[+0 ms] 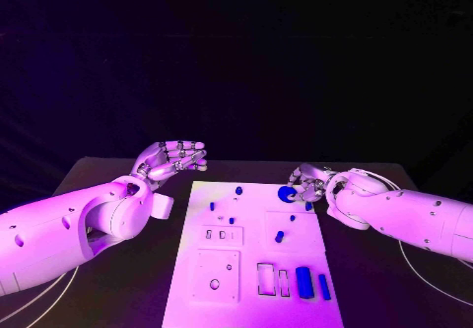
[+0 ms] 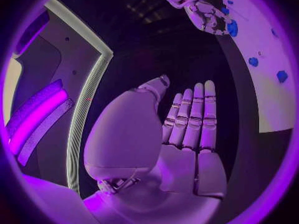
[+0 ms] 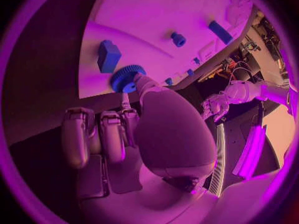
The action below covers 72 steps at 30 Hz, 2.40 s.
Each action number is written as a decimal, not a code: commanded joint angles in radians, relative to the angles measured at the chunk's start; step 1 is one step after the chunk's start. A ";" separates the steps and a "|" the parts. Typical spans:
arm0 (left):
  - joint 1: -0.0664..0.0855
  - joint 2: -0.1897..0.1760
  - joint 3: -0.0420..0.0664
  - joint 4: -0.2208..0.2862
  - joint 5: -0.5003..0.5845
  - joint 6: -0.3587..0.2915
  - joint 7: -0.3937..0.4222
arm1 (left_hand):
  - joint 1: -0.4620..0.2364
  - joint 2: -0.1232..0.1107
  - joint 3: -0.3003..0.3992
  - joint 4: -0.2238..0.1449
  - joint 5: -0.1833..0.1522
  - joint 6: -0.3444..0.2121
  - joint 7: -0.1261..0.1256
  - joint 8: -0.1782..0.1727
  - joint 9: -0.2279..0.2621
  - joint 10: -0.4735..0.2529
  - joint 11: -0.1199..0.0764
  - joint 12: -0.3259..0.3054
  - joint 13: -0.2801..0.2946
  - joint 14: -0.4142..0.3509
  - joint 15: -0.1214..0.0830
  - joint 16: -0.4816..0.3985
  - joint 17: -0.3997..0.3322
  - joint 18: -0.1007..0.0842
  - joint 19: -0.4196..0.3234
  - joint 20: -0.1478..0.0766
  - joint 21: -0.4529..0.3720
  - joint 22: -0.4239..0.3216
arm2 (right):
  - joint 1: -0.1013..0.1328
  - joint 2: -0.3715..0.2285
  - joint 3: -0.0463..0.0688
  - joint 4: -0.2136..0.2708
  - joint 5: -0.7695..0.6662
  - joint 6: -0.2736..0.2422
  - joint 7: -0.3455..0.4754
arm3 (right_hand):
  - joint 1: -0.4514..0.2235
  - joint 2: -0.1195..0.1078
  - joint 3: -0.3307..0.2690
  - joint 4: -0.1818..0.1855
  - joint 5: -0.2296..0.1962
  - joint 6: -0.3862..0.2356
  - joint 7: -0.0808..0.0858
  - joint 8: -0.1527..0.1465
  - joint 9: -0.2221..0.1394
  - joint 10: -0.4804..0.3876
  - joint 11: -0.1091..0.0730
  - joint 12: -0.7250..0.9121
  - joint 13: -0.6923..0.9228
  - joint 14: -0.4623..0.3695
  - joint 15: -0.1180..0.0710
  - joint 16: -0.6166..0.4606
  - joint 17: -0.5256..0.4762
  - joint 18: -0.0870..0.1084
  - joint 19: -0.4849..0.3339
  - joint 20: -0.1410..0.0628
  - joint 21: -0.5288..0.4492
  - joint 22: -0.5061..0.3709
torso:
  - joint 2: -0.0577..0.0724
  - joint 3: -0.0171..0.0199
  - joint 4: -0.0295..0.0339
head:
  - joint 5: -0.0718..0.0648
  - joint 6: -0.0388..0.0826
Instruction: Assemble the parts on the task board
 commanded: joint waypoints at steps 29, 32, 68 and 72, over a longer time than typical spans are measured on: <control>0.001 0.004 0.001 -0.002 0.004 0.004 0.020 | 0.004 0.011 0.007 -0.012 -0.001 0.004 0.049 0.004 0.002 0.001 -0.004 0.011 0.002 -0.001 -0.004 0.000 0.007 0.012 0.001 0.002 0.001 -0.001 | 0.003 0.038 0.001 0.219 -0.263 -0.185 -0.194 | -0.050 -0.029 0.075 0.001 0.004 0.051 -0.020 0.029 0.004 0.022 -0.011 0.008 0.126 0.104 -0.016 0.009 0.253 -0.025 0.035 -0.017 0.023 0.167 | 0.002 0.0014 -0.0008 | 0.010 0.003; 0.001 0.004 0.001 -0.003 0.004 0.002 0.022 | 0.004 0.011 0.007 -0.012 -0.001 0.004 0.049 0.004 0.002 0.001 -0.004 0.011 0.002 -0.001 -0.004 0.000 0.007 0.012 0.001 0.002 0.001 -0.001 | 0.003 0.066 0.001 0.229 -0.285 -0.188 -0.206 | -0.050 -0.029 0.078 0.000 0.004 0.050 -0.021 0.029 0.004 0.021 -0.011 0.007 0.125 0.103 -0.017 0.009 0.253 -0.025 0.035 -0.018 0.022 0.167 | 0.002 0.0011 0.0001 | 0.008 0.004; 0.001 0.009 0.001 -0.001 0.005 0.007 0.016 | 0.005 0.012 0.009 -0.015 -0.001 0.006 0.049 0.006 0.003 0.003 -0.005 0.013 0.002 0.002 -0.005 0.001 0.009 0.012 0.003 0.001 0.005 0.000 | -0.043 0.255 -0.006 0.088 -0.301 -0.139 -0.249 | -0.087 -0.058 0.100 0.000 0.002 0.011 -0.003 0.002 -0.012 -0.001 0.003 -0.010 0.103 0.103 -0.006 0.008 0.250 -0.023 0.029 -0.011 0.014 0.161 | 0.002 0.0010 0.0013 | 0.013 0.006; 0.001 0.009 0.001 -0.002 0.005 0.009 0.015 | 0.005 0.012 0.009 -0.015 -0.001 0.006 0.049 0.006 0.003 0.003 -0.005 0.013 0.002 0.002 -0.005 0.001 0.009 0.012 0.003 0.001 0.005 0.000 | -0.044 0.259 -0.006 0.082 -0.301 -0.123 -0.258 | -0.103 -0.072 0.108 0.001 0.002 -0.019 0.010 -0.022 -0.027 -0.016 0.015 -0.022 0.089 0.103 0.004 0.009 0.253 -0.021 0.025 -0.002 0.007 0.157 | 0.001 0.0010 0.0017 | 0.012 0.005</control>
